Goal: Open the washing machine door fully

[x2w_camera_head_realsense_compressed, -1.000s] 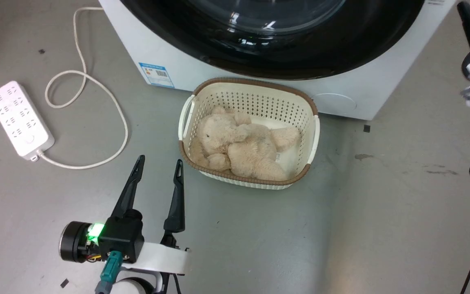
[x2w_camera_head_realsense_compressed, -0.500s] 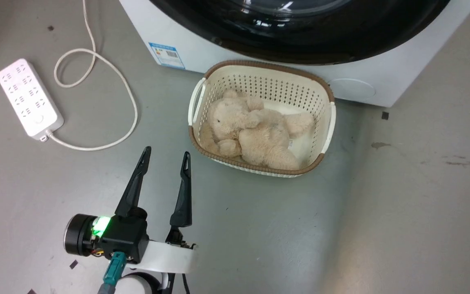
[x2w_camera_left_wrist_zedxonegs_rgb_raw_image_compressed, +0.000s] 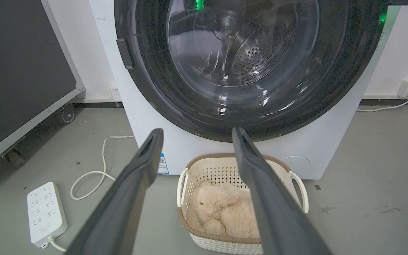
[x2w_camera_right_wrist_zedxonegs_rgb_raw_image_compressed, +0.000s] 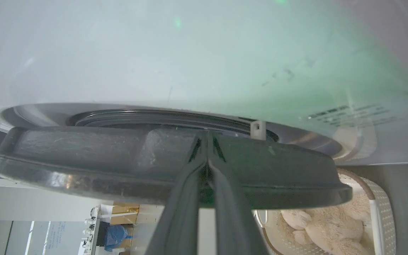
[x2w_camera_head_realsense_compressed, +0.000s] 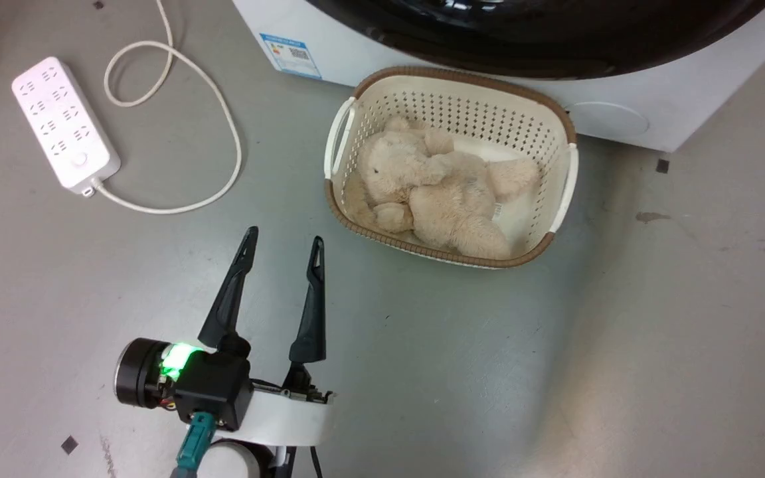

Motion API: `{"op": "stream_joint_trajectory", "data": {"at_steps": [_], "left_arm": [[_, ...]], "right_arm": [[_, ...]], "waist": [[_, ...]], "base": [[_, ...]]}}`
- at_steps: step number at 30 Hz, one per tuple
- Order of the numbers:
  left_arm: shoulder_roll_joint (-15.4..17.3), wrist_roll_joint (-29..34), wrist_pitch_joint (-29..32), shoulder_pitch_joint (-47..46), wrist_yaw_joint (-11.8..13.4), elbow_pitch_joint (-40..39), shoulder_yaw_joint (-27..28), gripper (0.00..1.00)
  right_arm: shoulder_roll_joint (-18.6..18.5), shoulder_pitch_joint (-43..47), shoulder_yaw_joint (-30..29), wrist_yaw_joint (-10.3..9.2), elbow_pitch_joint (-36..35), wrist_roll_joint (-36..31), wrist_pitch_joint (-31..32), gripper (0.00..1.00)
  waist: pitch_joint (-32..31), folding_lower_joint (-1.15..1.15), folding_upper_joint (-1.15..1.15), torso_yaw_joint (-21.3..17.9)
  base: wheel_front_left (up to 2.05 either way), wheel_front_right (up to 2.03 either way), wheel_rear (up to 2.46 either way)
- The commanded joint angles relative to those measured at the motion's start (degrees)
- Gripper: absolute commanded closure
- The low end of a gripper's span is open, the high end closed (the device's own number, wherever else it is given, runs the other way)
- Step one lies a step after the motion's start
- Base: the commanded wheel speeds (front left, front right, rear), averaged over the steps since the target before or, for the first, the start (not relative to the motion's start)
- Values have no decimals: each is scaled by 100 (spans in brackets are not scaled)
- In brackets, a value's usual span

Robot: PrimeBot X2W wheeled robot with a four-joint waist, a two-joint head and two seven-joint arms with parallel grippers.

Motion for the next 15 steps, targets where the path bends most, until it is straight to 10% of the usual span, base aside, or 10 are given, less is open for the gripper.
{"op": "stream_joint_trajectory", "data": {"at_steps": [1,15], "left_arm": [[3,-23,-72,-112,40,-37,-35,0],[3,-7,-72,-139,53,-50,-109,0]], "right_arm": [[-34,-181,-11,6,147,85,90,100],[-189,173,107,6,467,-271,-28,100]], "waist": [[32,0,0,33],[11,0,0,33]], "base": [[0,0,0],[0,0,0]]}}
